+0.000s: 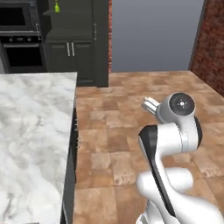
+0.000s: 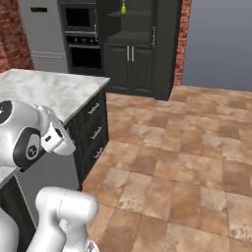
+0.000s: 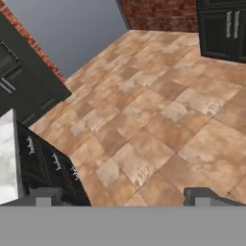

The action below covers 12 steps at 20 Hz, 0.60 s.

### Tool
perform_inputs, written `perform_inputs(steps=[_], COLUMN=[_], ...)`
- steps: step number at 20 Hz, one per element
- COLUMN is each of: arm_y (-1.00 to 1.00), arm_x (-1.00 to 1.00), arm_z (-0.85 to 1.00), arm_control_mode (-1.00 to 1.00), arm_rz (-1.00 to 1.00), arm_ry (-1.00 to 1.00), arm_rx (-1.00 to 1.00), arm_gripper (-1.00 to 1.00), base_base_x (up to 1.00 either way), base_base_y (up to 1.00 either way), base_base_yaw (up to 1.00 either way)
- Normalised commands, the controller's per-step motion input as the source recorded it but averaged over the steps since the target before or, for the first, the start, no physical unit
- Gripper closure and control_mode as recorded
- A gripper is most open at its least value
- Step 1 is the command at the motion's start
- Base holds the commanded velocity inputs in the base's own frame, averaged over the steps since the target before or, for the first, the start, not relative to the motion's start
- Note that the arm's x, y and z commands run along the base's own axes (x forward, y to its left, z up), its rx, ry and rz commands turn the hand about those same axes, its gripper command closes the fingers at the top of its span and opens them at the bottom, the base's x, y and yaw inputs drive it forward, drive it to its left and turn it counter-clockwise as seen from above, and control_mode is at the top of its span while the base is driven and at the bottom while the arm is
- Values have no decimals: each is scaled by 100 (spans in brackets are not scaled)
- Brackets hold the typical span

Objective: Move the cutting board and knife to the sink. Then move spray from the cabinet to the counter.

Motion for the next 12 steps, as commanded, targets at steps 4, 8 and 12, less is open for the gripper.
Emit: perform_inputs(steps=[4,8,12], arm_y=[0,0,0], arm_x=[0,0,0], arm_z=[0,0,0], arm_control_mode=[100,100,100], arm_rz=[0,0,0], arm_ry=[0,0,0], arm_rx=[0,0,0], arm_gripper=[-100,-100,-100], base_base_x=[100,100,100], base_base_y=[-55,-35,-5], base_base_yaw=[-11,-2,0])
